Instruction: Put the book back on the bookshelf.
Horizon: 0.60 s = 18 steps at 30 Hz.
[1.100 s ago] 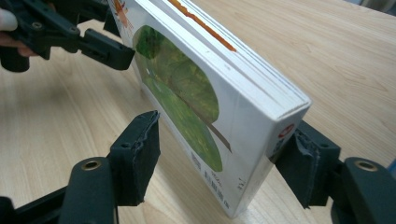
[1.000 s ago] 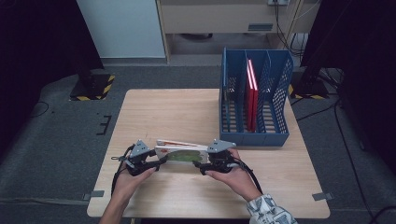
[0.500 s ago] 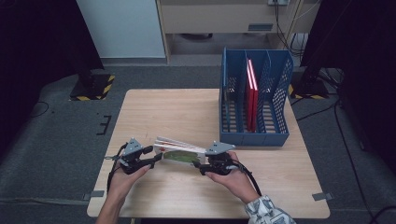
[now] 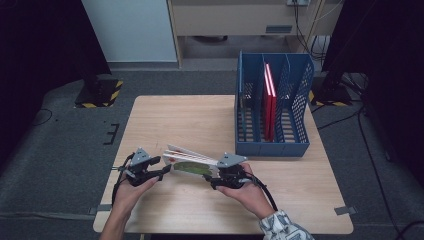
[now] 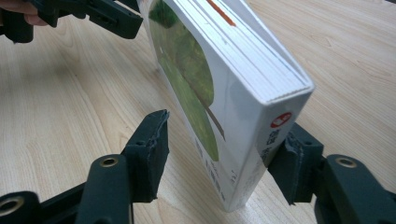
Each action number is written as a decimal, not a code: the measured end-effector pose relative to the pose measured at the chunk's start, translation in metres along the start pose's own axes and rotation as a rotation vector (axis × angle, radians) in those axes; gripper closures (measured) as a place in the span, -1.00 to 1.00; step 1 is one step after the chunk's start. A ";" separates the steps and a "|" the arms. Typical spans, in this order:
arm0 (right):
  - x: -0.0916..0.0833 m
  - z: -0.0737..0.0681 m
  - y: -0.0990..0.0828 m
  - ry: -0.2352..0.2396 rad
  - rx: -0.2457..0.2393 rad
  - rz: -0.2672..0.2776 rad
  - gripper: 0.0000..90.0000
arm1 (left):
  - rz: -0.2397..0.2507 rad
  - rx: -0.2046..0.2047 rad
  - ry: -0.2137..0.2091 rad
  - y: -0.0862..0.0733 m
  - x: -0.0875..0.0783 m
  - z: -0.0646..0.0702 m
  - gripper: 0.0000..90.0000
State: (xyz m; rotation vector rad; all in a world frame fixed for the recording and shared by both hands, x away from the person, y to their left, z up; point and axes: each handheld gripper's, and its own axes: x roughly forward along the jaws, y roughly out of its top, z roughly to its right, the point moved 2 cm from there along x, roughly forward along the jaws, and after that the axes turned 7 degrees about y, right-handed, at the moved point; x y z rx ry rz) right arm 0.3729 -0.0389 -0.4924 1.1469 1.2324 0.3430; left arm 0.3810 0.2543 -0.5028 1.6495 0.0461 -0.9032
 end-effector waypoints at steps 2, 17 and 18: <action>0.000 0.000 0.001 0.007 0.008 -0.002 -0.08 | 0.000 -0.015 -0.001 -0.001 0.000 0.000 -0.21; -0.004 0.006 0.008 0.025 0.010 -0.061 -0.31 | -0.090 0.018 0.019 -0.011 0.002 0.007 -0.81; -0.004 0.006 0.008 0.025 0.010 -0.061 -0.31 | -0.090 0.018 0.019 -0.011 0.002 0.007 -0.81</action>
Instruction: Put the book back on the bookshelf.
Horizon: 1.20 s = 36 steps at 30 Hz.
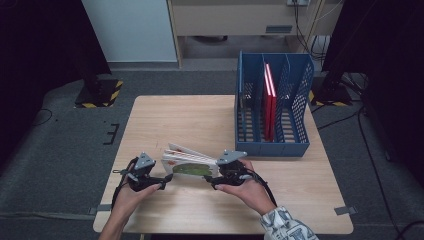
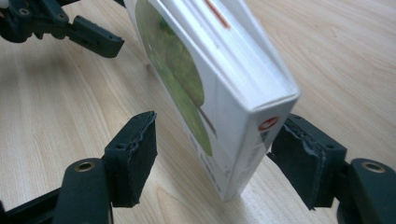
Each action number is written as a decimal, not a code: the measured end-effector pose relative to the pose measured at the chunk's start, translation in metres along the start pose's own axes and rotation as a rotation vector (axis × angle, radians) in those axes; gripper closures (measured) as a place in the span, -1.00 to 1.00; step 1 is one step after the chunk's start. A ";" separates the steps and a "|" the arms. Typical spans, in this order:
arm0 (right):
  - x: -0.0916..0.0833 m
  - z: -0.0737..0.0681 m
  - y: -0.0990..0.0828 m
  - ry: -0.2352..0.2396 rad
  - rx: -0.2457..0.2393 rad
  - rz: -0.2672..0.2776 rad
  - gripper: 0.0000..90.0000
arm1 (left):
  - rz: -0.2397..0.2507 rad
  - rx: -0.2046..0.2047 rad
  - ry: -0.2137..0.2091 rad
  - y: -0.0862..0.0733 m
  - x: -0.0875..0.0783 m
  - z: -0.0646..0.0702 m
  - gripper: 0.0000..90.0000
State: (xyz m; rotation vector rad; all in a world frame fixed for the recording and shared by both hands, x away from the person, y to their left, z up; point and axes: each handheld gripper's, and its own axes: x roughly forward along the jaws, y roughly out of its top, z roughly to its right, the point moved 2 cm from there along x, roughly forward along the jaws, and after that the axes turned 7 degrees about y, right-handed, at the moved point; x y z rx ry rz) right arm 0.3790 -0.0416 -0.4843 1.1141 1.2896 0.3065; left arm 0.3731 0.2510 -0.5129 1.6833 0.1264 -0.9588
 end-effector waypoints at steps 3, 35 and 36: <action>-0.003 0.001 0.009 -0.008 -0.019 -0.007 -0.37 | -0.035 -0.002 -0.011 -0.005 0.003 -0.001 -0.86; 0.024 0.010 0.036 0.095 -0.098 -0.084 -0.01 | -0.068 -0.003 0.037 -0.008 0.002 -0.006 -0.84; 0.025 0.011 0.034 0.098 -0.092 -0.083 0.04 | -0.072 -0.007 0.038 -0.008 0.002 -0.006 -0.84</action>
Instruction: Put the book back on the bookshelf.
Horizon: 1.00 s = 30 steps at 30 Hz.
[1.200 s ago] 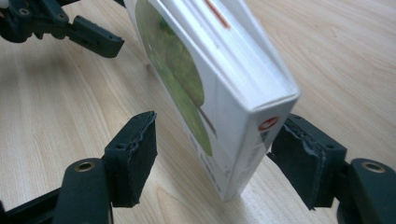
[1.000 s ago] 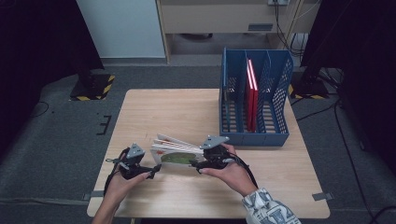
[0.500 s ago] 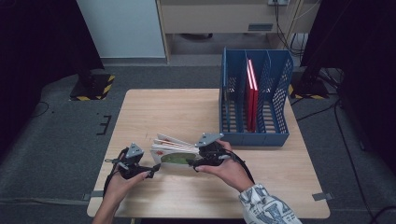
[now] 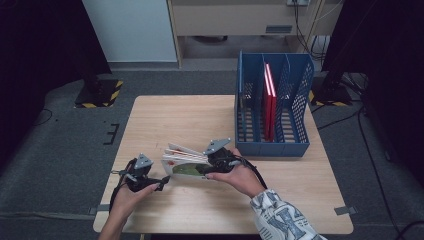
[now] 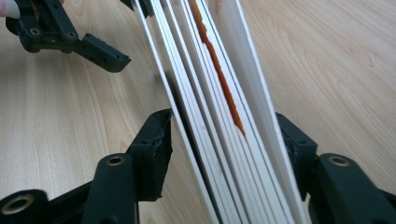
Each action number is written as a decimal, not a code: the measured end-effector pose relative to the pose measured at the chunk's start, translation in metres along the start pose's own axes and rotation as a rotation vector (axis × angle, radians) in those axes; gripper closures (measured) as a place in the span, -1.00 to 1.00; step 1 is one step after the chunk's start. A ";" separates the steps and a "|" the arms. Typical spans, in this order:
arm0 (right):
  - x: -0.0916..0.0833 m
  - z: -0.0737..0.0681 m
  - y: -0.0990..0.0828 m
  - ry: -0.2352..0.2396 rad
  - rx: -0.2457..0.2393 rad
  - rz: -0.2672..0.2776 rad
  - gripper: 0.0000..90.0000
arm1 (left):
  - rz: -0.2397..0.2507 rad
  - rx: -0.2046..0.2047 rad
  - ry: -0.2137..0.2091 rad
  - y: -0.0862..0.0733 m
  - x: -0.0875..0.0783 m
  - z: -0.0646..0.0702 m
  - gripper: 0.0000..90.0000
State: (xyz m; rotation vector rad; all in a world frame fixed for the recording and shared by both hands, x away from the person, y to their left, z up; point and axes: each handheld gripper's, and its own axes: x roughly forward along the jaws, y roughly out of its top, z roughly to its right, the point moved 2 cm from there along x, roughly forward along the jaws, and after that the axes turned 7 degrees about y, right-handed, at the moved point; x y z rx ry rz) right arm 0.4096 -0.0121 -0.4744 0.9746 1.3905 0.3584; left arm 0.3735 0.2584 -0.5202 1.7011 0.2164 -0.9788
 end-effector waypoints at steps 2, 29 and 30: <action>0.001 0.001 -0.001 0.011 -0.001 -0.005 0.12 | -0.003 -0.002 0.004 -0.001 0.000 0.000 -0.84; 0.005 -0.001 -0.002 0.036 -0.017 -0.010 0.67 | -0.031 -0.005 0.038 -0.004 0.000 -0.008 -0.83; 0.005 -0.001 -0.003 0.033 -0.011 -0.008 0.68 | -0.033 -0.005 0.042 -0.004 0.000 -0.008 -0.83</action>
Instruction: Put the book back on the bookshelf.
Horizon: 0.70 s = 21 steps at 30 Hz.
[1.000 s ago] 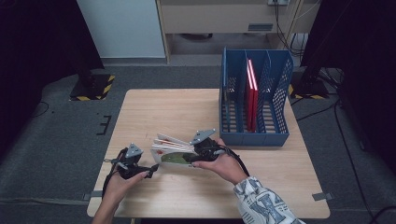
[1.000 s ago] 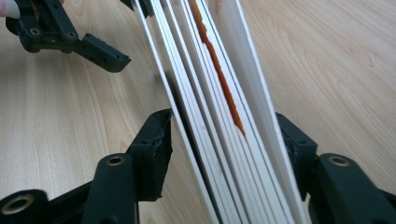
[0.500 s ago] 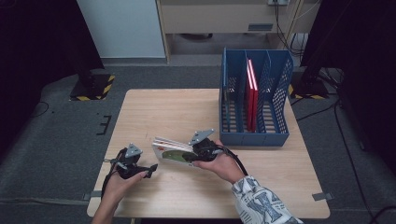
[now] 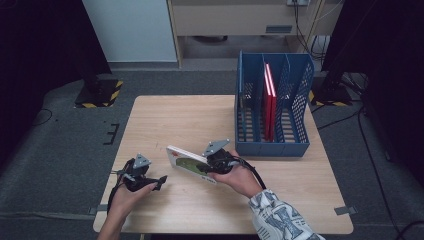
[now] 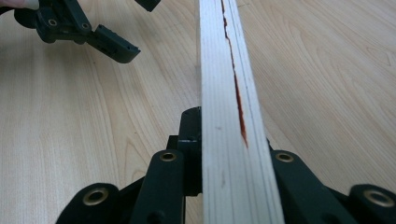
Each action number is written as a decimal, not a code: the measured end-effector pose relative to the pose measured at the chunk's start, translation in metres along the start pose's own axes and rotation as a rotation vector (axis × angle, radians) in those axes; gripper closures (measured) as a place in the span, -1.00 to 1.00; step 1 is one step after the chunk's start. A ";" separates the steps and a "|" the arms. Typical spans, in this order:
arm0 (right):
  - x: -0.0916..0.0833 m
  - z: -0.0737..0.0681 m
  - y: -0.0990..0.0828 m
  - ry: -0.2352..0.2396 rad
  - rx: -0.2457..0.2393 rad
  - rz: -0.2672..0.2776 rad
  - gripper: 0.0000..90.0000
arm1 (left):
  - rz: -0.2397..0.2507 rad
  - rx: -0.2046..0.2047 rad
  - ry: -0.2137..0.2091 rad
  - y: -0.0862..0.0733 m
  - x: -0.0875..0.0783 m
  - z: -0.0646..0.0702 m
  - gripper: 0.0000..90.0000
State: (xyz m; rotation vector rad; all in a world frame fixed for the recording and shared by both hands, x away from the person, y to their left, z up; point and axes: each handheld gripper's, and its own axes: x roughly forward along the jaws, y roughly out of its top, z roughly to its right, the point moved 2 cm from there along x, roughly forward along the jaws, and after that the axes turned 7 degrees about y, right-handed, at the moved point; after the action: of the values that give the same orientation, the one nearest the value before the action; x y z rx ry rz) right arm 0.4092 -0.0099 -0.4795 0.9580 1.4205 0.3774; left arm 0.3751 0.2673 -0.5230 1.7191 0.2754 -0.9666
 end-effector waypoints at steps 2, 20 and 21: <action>0.000 -0.001 -0.001 -0.004 0.001 0.005 0.68 | -0.001 -0.001 0.008 -0.001 0.001 -0.001 -0.83; -0.016 -0.006 0.000 -0.050 0.011 0.051 0.68 | -0.055 -0.003 0.070 -0.010 0.004 -0.015 -0.88; -0.016 -0.006 0.000 -0.050 0.011 0.051 0.68 | -0.055 -0.003 0.070 -0.010 0.004 -0.015 -0.88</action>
State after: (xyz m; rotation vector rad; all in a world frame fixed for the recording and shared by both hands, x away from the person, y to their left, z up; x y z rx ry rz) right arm 0.4008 -0.0197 -0.4681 1.0074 1.3558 0.3808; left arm 0.3786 0.2831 -0.5315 1.7528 0.3717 -0.9462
